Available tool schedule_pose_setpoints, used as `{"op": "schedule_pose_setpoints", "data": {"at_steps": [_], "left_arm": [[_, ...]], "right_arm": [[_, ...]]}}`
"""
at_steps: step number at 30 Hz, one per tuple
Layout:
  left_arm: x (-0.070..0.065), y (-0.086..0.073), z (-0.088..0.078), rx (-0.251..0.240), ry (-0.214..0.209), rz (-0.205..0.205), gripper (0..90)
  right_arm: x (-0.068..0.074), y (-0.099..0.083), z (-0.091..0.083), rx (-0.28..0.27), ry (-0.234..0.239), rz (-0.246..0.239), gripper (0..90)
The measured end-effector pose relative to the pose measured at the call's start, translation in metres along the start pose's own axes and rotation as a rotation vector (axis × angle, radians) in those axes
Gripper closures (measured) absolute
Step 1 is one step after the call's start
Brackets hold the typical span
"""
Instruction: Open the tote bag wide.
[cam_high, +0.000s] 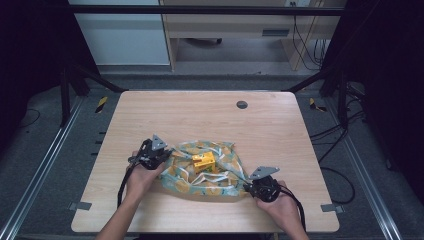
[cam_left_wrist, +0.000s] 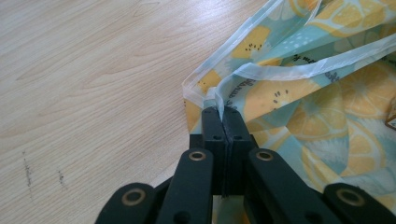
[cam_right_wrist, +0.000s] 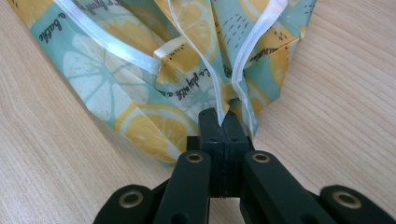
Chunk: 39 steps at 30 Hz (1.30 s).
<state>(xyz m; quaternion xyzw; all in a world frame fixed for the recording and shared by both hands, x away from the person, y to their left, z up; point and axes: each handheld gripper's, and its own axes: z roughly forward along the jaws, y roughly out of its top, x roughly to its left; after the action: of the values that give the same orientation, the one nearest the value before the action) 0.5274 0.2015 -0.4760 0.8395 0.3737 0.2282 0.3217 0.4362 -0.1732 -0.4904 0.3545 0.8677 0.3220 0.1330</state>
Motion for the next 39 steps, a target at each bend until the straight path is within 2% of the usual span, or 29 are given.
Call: {"op": "schedule_pose_setpoints", "data": {"at_steps": [7, 13, 21, 24, 27, 29, 32, 35, 39], "left_arm": [[-0.001, 0.000, 0.000, -0.002, -0.001, -0.002, 89.9], [-0.001, 0.000, 0.000, 0.015, -0.001, 0.015, 89.9], [-0.001, -0.001, -0.001, 0.014, -0.007, 0.006, 89.6], [-0.001, -0.001, -0.004, -0.005, -0.015, -0.015, 87.5], [-0.003, -0.001, -0.008, -0.016, -0.011, -0.001, 81.6], [-0.004, -0.001, -0.013, -0.041, -0.008, -0.002, 76.7], [-0.006, 0.001, -0.020, -0.075, -0.011, 0.000, 65.5], [-0.009, 0.005, -0.030, -0.119, -0.014, -0.014, 50.9], [-0.013, 0.012, -0.044, -0.170, -0.024, -0.020, 37.3]], "right_arm": [[0.000, -0.001, 0.000, -0.002, 0.001, 0.001, 90.0], [0.000, -0.001, 0.000, -0.005, 0.002, 0.006, 90.0], [0.000, -0.001, -0.001, -0.008, 0.001, 0.013, 90.0], [0.000, -0.001, -0.001, -0.018, 0.011, 0.014, 87.7], [0.001, -0.001, -0.004, -0.047, 0.008, 0.016, 79.6], [0.003, 0.002, -0.008, -0.084, 0.000, 0.012, 71.0], [0.005, 0.005, -0.015, -0.134, -0.005, 0.001, 54.2], [0.006, 0.011, -0.025, -0.216, 0.002, -0.010, 37.5], [0.008, 0.019, -0.035, -0.287, -0.003, -0.016, 21.1]]}}
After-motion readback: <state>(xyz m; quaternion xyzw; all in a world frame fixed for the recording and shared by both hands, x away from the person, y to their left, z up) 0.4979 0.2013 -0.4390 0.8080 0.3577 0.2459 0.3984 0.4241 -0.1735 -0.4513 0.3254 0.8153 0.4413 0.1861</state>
